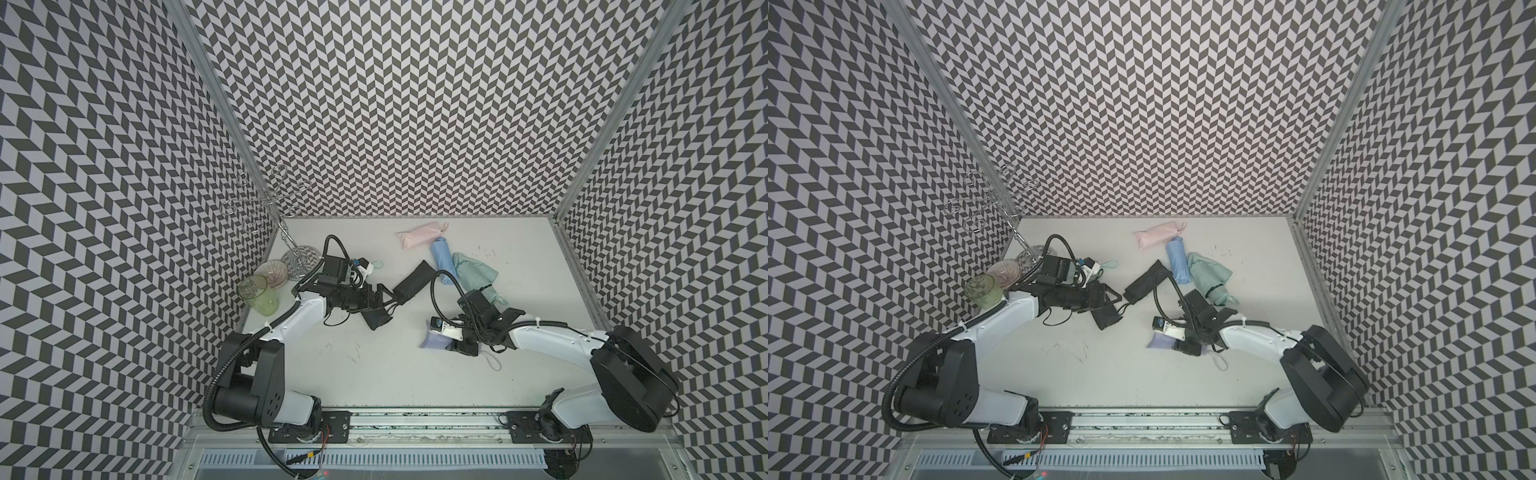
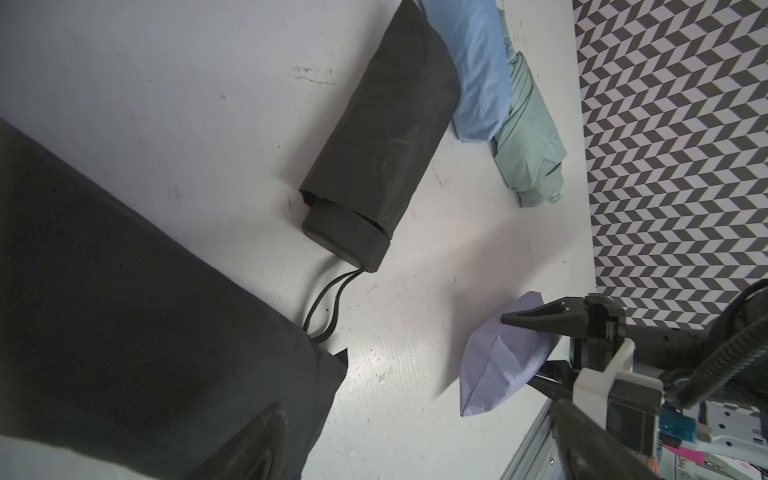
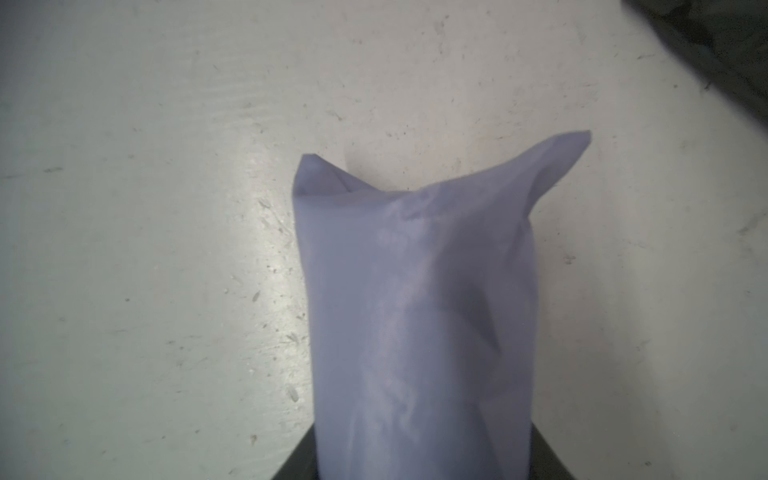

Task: Take umbrellas out of sleeves
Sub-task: Pick up the umbrella from the center of the board.

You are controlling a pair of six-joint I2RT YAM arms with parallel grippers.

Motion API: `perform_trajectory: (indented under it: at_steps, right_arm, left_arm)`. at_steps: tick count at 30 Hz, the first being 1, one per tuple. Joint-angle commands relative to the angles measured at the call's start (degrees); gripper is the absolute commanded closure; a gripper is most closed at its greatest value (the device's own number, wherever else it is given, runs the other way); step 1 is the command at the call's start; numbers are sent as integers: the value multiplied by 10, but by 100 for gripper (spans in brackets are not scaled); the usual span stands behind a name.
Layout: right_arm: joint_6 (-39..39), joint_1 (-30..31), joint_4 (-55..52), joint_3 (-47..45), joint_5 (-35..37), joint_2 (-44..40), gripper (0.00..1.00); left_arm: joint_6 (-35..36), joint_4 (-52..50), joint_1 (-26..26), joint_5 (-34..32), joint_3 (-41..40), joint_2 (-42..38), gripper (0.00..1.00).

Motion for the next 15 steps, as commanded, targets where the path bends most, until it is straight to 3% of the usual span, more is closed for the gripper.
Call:
perform_trajectory:
  at_steps: [1,15]
  right_arm:
    - [28,-12,40,5,-48,-56,50]
    - [39,-26,-10,68,-122,-115,51]
  left_arm:
    - [-27,47,-1,75,-8,11,0]
    - [-75,133,-48,180,35,-5,0]
